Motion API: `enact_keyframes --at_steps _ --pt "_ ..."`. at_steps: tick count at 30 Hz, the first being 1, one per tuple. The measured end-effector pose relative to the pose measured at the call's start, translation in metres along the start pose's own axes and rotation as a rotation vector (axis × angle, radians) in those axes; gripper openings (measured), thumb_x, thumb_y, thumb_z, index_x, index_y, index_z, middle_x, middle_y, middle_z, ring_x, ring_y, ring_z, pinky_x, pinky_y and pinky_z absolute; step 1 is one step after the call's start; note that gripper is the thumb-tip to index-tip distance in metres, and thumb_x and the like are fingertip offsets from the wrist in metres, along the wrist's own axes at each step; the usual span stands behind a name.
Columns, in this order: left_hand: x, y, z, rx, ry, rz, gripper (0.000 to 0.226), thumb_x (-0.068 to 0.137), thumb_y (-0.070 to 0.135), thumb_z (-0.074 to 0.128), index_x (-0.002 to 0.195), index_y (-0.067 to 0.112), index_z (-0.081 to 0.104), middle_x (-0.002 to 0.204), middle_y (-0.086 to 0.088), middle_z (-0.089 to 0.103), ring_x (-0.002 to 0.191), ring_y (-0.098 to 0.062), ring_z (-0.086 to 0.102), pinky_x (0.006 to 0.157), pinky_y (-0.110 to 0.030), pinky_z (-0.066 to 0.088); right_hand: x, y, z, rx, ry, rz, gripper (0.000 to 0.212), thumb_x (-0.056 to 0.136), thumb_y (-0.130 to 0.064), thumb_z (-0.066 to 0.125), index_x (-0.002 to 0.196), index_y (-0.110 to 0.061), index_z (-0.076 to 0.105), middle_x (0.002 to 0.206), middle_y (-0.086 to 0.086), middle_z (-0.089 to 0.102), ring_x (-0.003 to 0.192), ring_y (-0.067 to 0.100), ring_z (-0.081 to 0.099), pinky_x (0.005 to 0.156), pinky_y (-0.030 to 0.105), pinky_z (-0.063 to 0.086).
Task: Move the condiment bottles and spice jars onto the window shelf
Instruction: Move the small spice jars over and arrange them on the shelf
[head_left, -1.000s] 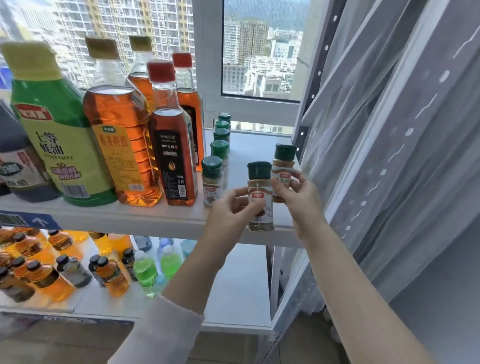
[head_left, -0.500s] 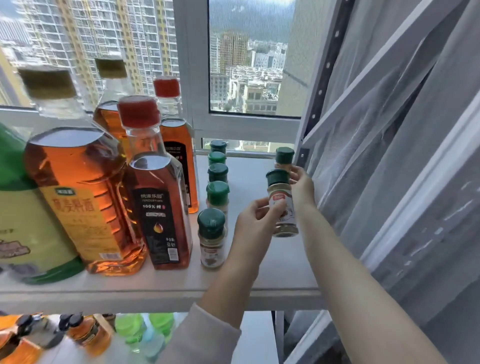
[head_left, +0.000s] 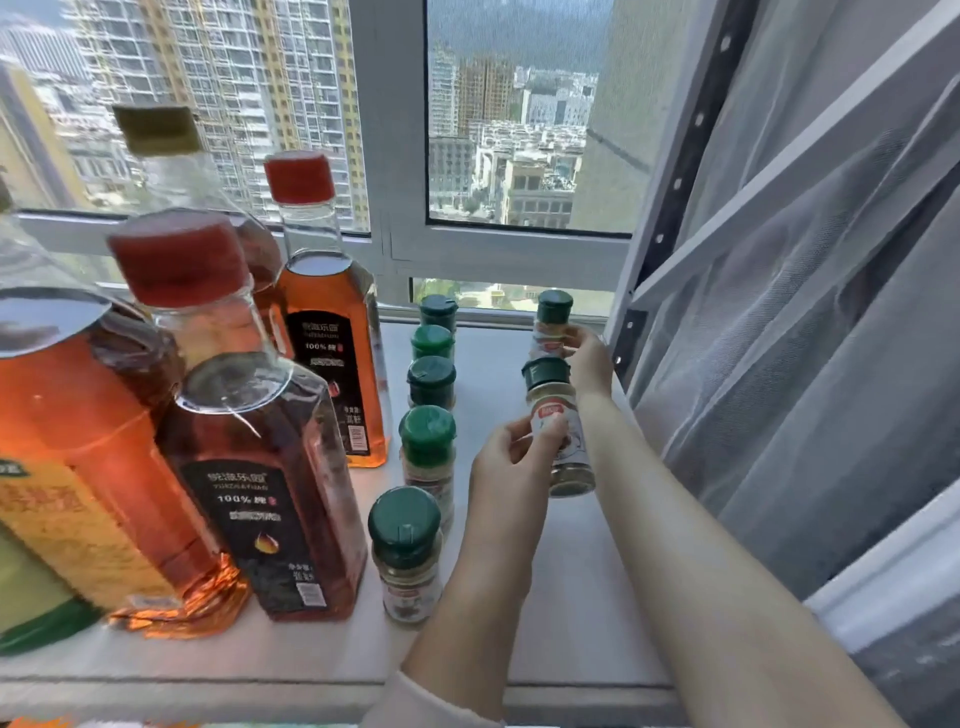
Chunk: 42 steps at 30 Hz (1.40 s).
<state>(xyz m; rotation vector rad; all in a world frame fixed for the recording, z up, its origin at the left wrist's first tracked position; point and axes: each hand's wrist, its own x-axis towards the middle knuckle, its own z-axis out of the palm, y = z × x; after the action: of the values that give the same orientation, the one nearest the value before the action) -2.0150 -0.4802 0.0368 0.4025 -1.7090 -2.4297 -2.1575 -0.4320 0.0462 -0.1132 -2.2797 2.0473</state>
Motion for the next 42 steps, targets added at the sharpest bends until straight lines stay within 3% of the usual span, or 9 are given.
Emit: enact_keyframes --at_steps 2,13,17,20,23,27,31,39,42 --pt "0.003 -0.001 -0.002 0.002 0.008 -0.001 0.023 0.088 0.026 0.058 0.107 0.015 0.060 0.096 -0.006 0.068 0.081 -0.015 0.065 0.069 -0.022 0.048 0.004 0.003 0.002 -0.028 0.014 -0.027 0.035 0.084 -0.017 0.054 0.117 -0.003 0.056 0.118 0.017 0.061 0.099 0.024 0.057 0.097 0.037 0.046" --pt "0.009 0.000 -0.002 0.022 0.016 0.008 0.030 0.089 0.026 0.057 0.115 0.011 0.059 0.103 -0.010 0.069 0.085 -0.018 0.066 0.072 -0.024 0.050 0.017 0.015 -0.002 -0.082 0.019 -0.003 0.039 0.085 -0.007 0.062 0.122 -0.011 0.052 0.121 0.011 0.061 0.104 0.028 0.061 0.084 0.039 0.055" --pt "0.009 -0.001 -0.002 0.071 0.039 0.016 0.035 0.089 0.028 0.058 0.120 0.010 0.057 0.108 -0.011 0.067 0.091 -0.022 0.065 0.075 -0.027 0.051 0.009 0.002 -0.015 -0.092 0.046 -0.009 0.061 0.084 -0.008 0.065 0.140 -0.012 0.038 0.139 0.005 0.047 0.122 0.025 0.049 0.075 0.014 0.050" --pt "0.008 0.000 -0.002 0.080 0.055 0.005 0.037 0.089 0.026 0.057 0.123 0.011 0.054 0.112 -0.012 0.065 0.093 -0.023 0.063 0.084 -0.034 0.052 -0.007 -0.019 -0.031 -0.056 0.136 -0.091 0.057 0.087 -0.021 0.064 0.138 -0.009 0.041 0.128 0.005 0.055 0.118 0.023 0.053 0.099 0.031 0.045" --pt "0.007 0.002 0.002 0.092 0.061 0.010 0.037 0.091 0.024 0.055 0.125 0.012 0.051 0.113 -0.007 0.064 0.092 -0.016 0.062 0.075 -0.023 0.050 -0.033 -0.034 -0.043 -0.094 0.028 -0.110 0.050 0.086 -0.034 0.063 0.127 -0.009 0.051 0.107 0.001 0.057 0.104 0.019 0.058 0.093 0.034 0.050" --pt "0.006 0.006 0.009 0.144 0.052 0.045 0.035 0.093 0.019 0.053 0.127 0.013 0.048 0.111 -0.005 0.061 0.084 -0.009 0.058 0.055 -0.010 0.045 -0.057 -0.039 -0.053 -0.121 -0.177 -0.086 0.052 0.081 -0.037 0.067 0.120 -0.007 0.054 0.098 0.001 0.060 0.081 0.009 0.060 0.074 0.024 0.052" --pt "0.005 0.009 0.015 0.182 0.031 0.081 0.035 0.093 0.016 0.053 0.127 0.010 0.047 0.106 -0.006 0.060 0.077 -0.007 0.057 0.051 -0.008 0.048 -0.065 -0.037 -0.057 -0.149 -0.222 -0.065 0.050 0.077 -0.034 0.072 0.116 -0.007 0.057 0.111 0.010 0.065 0.100 0.023 0.063 0.081 0.034 0.054" --pt "0.002 0.006 0.021 0.209 0.011 0.102 0.036 0.092 0.012 0.053 0.127 0.008 0.047 0.095 -0.002 0.061 0.070 -0.007 0.057 0.061 -0.018 0.050 -0.063 -0.025 -0.061 -0.128 -0.201 -0.089 0.045 0.071 -0.020 0.078 0.110 -0.004 0.063 0.102 0.013 0.069 0.093 0.026 0.067 0.079 0.038 0.057" --pt "0.000 0.007 0.020 0.271 0.022 0.101 0.049 0.092 0.015 0.055 0.137 0.010 0.038 0.118 -0.005 0.057 0.096 -0.012 0.059 0.078 -0.019 0.047 -0.058 -0.020 -0.061 -0.153 -0.143 -0.130 0.043 0.068 -0.020 0.082 0.107 -0.012 0.065 0.103 0.007 0.069 0.098 0.025 0.065 0.089 0.045 0.053"
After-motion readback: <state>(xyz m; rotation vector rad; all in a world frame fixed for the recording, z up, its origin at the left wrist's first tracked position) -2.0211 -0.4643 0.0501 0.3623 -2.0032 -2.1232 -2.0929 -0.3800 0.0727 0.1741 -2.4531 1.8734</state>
